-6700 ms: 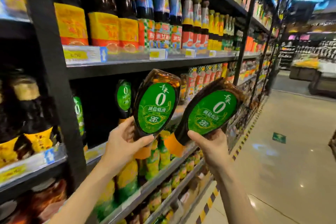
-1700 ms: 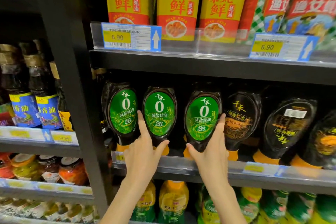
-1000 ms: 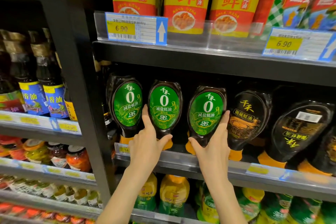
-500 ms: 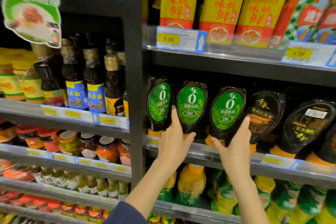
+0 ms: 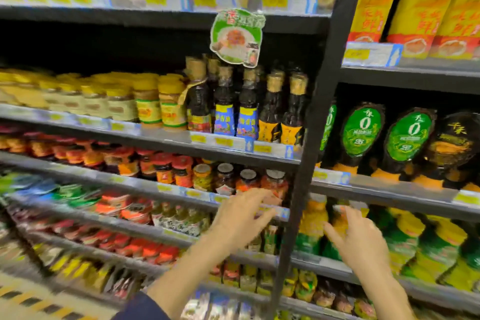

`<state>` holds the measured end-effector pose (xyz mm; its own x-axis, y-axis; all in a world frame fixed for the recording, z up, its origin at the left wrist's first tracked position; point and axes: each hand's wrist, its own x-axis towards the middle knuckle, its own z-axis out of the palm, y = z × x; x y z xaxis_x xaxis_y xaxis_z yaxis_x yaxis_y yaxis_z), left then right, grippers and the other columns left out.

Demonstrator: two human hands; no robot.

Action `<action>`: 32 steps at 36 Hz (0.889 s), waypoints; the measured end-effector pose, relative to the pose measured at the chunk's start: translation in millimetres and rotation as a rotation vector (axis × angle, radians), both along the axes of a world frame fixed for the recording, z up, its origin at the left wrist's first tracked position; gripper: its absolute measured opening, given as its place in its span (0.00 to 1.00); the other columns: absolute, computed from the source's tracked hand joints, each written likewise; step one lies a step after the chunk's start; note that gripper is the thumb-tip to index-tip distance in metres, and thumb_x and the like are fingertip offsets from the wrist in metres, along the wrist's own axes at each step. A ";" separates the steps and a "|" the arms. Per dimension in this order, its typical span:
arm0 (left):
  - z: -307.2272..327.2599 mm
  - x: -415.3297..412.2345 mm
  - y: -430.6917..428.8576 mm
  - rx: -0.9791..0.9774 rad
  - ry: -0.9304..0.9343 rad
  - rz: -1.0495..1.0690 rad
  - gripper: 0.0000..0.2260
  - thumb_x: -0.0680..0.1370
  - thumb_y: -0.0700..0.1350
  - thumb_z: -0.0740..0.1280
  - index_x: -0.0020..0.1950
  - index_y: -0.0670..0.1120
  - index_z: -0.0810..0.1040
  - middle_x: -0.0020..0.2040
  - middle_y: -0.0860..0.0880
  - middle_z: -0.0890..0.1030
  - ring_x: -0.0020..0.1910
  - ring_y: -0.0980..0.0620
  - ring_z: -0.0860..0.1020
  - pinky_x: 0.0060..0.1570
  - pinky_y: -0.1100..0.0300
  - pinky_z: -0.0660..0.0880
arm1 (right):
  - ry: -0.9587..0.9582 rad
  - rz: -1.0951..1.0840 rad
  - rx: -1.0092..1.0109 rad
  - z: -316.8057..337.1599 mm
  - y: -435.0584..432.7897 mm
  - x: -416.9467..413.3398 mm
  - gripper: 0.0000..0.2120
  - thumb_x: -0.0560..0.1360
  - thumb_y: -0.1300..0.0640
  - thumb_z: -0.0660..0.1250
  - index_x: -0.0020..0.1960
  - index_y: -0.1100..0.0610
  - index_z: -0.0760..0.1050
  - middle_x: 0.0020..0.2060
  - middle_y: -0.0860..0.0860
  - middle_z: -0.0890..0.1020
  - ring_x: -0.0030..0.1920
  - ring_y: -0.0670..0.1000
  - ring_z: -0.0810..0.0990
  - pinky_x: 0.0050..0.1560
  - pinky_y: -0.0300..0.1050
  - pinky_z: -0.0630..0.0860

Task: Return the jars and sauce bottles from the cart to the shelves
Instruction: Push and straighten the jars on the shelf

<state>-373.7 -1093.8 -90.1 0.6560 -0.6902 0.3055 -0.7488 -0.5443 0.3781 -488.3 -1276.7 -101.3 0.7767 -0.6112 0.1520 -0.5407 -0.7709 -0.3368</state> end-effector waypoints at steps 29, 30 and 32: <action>15.8 192.6 353.7 0.404 0.136 0.496 0.29 0.75 0.61 0.62 0.73 0.51 0.64 0.71 0.52 0.69 0.68 0.52 0.69 0.63 0.52 0.71 | 0.277 0.855 0.019 23.2 251.2 283.4 0.34 0.69 0.42 0.70 0.70 0.56 0.66 0.67 0.51 0.72 0.66 0.51 0.72 0.63 0.45 0.71; 16.8 201.8 358.7 0.406 0.137 0.502 0.29 0.75 0.62 0.62 0.73 0.51 0.64 0.70 0.51 0.70 0.67 0.51 0.70 0.63 0.51 0.71 | 0.284 0.863 0.016 24.1 256.1 291.7 0.35 0.69 0.42 0.70 0.71 0.55 0.65 0.68 0.52 0.71 0.67 0.52 0.71 0.64 0.45 0.70; 19.9 218.3 367.9 0.397 0.140 0.511 0.30 0.74 0.63 0.62 0.72 0.51 0.64 0.69 0.51 0.71 0.67 0.50 0.71 0.62 0.50 0.72 | 0.285 0.872 0.016 27.8 266.0 306.2 0.36 0.69 0.42 0.70 0.72 0.56 0.64 0.69 0.53 0.71 0.67 0.52 0.71 0.65 0.46 0.70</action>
<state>-155.4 -725.9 -70.2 0.9457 -0.3245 -0.0200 -0.3180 -0.9360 0.1511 -182.2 -1010.6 -73.5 0.9707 0.2086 -0.1195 0.1661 -0.9413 -0.2940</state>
